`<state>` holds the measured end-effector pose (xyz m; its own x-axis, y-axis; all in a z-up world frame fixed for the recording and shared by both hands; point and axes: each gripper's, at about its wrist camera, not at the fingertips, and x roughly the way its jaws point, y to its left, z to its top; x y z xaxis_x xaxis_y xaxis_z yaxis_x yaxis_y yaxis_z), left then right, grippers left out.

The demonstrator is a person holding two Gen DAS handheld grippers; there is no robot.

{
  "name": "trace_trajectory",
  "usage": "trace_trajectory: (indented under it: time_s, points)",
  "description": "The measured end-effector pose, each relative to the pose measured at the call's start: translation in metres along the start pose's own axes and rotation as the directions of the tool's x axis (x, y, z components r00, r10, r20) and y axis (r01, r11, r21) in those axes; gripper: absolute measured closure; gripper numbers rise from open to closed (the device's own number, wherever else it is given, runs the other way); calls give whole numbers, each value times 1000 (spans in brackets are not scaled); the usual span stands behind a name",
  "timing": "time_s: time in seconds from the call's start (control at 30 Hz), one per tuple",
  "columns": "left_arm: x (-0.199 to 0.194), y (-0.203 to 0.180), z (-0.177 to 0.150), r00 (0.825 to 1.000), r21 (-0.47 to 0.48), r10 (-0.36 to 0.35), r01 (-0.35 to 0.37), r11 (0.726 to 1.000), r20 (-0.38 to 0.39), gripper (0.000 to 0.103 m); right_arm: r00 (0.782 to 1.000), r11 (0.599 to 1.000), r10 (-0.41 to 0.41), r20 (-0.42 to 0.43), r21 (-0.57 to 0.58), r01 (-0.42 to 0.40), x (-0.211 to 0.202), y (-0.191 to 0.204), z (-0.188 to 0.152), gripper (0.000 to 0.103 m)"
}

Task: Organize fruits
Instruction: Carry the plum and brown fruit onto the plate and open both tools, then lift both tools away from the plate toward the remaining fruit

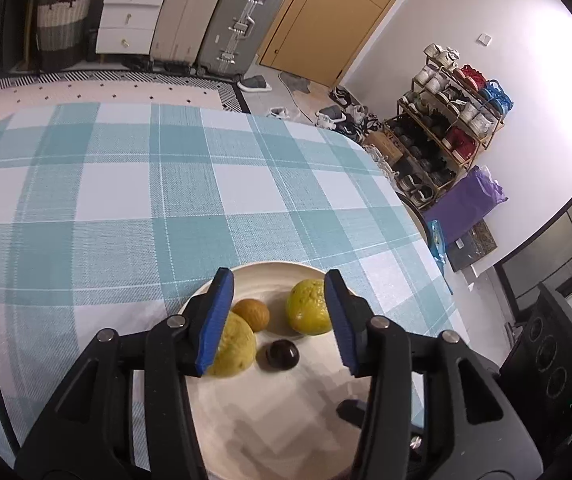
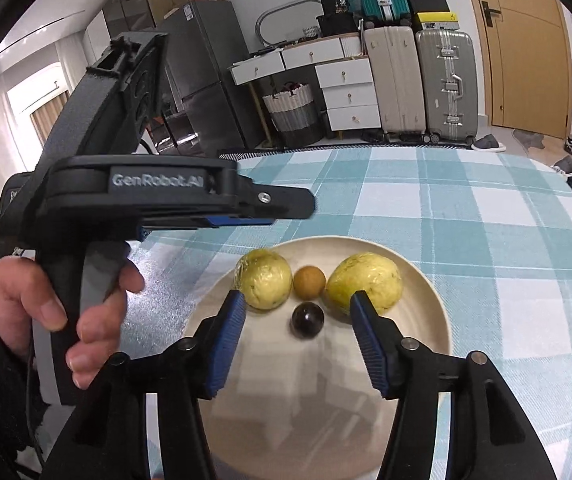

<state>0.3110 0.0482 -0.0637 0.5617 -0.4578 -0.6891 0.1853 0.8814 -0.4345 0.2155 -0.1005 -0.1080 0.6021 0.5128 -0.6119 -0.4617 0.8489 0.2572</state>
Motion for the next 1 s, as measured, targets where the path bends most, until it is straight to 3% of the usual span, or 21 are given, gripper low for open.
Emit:
trace_trajectory:
  time_s: [0.17, 0.23, 0.47, 0.73, 1.0]
  points:
    - [-24, -9, -13, 999, 10, 31, -32, 999, 33, 44, 1000, 1000, -9, 11, 20, 9, -15, -4, -6, 43]
    - [-34, -12, -19, 998, 13, 44, -44, 999, 45, 44, 1000, 1000, -7, 16, 29, 6, -21, -5, -7, 43]
    - [-65, -23, -46, 990, 16, 109, -111, 994, 88, 27, 999, 1000, -19, 41, 20, 18, -42, 0, -12, 30]
    - [-86, -35, -76, 971, 19, 209, -213, 977, 115, 21, 998, 1000, -15, 54, 16, 14, -59, 7, -23, 21]
    - [-104, -45, -106, 958, 14, 256, -260, 966, 129, 20, 997, 999, -22, 73, 24, 20, -77, 8, -31, 16]
